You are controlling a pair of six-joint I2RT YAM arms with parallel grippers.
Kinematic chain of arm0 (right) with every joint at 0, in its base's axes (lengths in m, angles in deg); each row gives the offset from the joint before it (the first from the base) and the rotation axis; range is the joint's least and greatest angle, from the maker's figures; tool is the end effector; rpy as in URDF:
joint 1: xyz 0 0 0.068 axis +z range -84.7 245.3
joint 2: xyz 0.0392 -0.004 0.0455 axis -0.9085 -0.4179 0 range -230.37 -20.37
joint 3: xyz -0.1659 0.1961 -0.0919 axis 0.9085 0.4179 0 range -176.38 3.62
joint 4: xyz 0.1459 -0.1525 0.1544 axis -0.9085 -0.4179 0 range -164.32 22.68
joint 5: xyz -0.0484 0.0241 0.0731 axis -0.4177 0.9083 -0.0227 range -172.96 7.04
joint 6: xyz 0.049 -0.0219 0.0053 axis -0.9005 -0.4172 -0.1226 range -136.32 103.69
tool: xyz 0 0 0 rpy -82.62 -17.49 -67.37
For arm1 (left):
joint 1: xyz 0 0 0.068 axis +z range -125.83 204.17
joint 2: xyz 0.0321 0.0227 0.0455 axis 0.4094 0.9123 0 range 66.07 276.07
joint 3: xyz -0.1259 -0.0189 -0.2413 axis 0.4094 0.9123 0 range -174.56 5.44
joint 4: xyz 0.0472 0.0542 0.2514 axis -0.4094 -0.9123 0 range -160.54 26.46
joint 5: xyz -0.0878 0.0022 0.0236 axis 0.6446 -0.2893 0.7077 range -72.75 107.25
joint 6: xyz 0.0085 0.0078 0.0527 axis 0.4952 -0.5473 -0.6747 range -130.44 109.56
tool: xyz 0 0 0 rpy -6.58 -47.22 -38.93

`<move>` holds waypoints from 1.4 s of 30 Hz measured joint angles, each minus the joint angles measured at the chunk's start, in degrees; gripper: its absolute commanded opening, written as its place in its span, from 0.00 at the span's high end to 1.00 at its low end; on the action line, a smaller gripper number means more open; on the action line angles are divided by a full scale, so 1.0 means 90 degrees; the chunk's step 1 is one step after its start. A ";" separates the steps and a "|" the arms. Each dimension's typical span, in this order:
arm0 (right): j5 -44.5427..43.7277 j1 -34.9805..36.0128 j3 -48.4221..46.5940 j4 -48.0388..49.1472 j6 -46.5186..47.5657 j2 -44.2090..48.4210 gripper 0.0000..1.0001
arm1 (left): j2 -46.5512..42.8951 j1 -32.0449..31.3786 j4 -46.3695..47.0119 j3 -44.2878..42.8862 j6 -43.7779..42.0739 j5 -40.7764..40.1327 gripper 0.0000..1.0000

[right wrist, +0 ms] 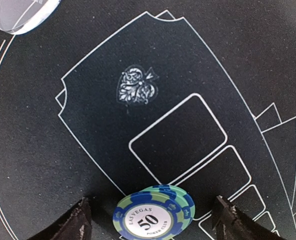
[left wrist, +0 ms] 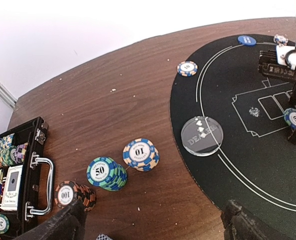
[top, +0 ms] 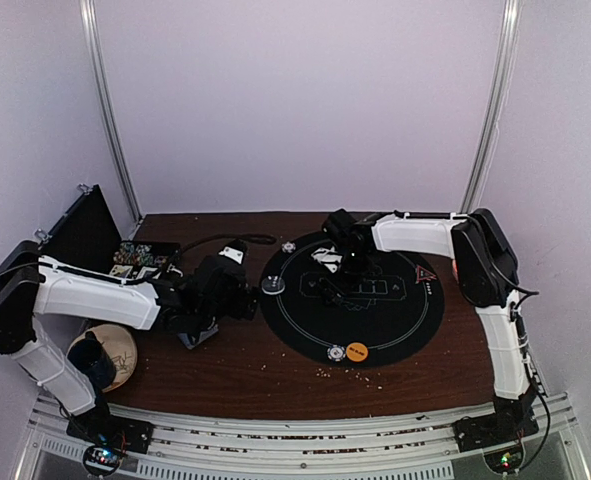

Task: Distribute texas hold em gaming equipment
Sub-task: Pick up the pile of poker chips from the poker table mat.

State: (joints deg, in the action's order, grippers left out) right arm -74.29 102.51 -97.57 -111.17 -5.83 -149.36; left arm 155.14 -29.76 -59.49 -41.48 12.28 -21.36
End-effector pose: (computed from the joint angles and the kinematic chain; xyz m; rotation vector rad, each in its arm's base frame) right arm 0.3672 0.2857 0.1537 -1.1836 2.5909 0.3164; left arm 0.2050 -0.2438 0.1947 0.2143 2.0633 -0.0551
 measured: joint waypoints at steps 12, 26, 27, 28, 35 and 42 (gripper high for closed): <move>0.0104 -0.0129 0.0061 0.0124 -0.0046 0.0015 0.36 | -0.0182 0.0000 0.0085 0.0109 0.0000 -0.0044 0.02; 0.0012 -0.0136 0.0194 0.0265 -0.0034 0.0090 0.48 | -0.0143 0.0000 0.0087 0.0109 -0.0002 -0.0148 0.02; 0.0010 -0.0136 0.0206 0.0277 -0.0029 0.0095 0.49 | -0.0134 0.0000 0.0087 0.0109 -0.0002 -0.0163 0.02; 0.0007 -0.0136 0.0228 0.0289 -0.0024 0.0109 0.51 | -0.0124 0.0000 0.0087 0.0109 -0.0002 -0.0175 0.02; -0.0005 -0.0136 0.0301 0.0301 0.0029 0.0155 0.68 | -0.0061 0.0000 0.0087 0.0109 -0.0002 -0.0197 0.02; -0.0002 -0.0136 0.0316 0.0257 0.0041 0.0165 0.73 | -0.0061 0.0000 0.0092 0.0109 -0.0002 -0.0260 0.02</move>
State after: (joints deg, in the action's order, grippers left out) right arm -74.31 101.29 -94.73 -108.86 -5.46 -147.87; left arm 154.60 -29.76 -58.66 -40.49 12.26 -23.70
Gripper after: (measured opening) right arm 0.390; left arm 0.978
